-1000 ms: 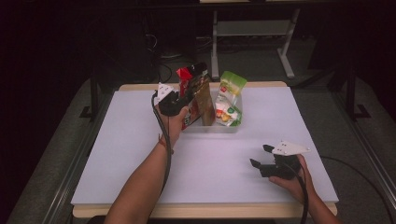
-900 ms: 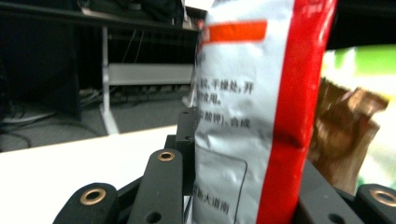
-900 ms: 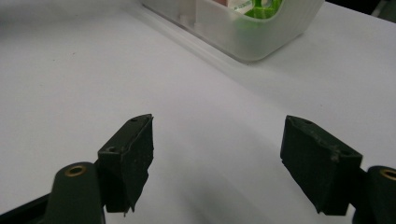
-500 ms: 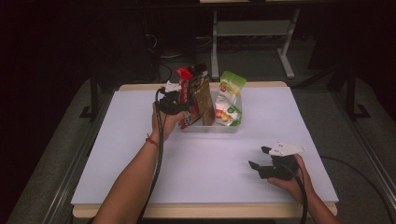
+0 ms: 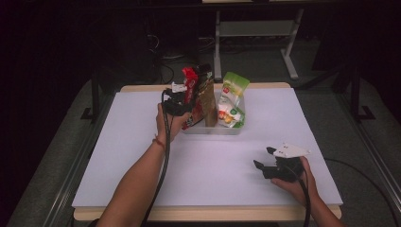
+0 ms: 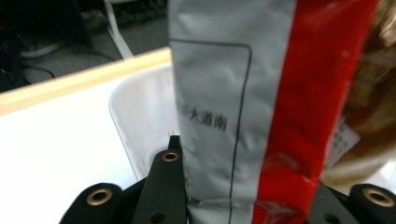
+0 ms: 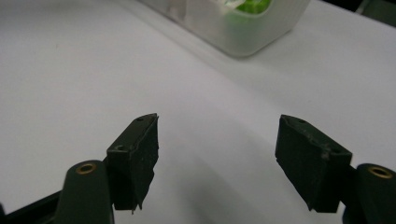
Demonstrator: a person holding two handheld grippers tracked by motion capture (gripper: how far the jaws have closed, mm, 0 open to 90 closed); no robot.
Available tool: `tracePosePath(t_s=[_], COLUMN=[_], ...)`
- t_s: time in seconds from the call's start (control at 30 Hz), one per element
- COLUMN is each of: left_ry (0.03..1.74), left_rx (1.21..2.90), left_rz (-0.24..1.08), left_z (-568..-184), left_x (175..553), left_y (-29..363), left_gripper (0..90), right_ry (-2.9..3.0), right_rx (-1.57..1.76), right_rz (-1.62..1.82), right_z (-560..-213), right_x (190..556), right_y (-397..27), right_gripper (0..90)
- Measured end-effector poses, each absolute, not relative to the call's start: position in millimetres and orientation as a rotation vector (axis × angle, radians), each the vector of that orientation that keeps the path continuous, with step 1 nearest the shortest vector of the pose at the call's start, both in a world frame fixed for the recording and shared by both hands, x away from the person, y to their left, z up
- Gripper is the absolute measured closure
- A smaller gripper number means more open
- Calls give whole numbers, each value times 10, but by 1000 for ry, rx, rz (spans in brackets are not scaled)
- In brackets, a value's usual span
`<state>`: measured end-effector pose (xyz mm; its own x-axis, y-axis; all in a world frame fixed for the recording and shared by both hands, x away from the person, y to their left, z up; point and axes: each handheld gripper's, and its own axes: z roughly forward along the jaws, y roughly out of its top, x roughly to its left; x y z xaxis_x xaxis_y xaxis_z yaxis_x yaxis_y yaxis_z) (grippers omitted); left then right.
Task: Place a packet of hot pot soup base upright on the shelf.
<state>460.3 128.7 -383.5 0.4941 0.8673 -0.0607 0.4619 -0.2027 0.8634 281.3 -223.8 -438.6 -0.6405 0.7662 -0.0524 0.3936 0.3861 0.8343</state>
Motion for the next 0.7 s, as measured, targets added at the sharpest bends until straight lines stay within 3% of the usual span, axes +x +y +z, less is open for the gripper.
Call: tracePosePath(t_s=[0.5,0.7], left_ry=[1009,1006], left_rx=[1529,1513], left_rz=[707,678], left_z=[-3953,-4134], left_x=[4581,4544], left_y=[1292,1328], left_gripper=[783,768], right_ry=[2214,2225], right_rx=[977,958], right_rz=[1197,1212], right_z=[-4385,-4382], right_x=[2793,2782], right_y=[-2243,-2237], right_gripper=[294,292])
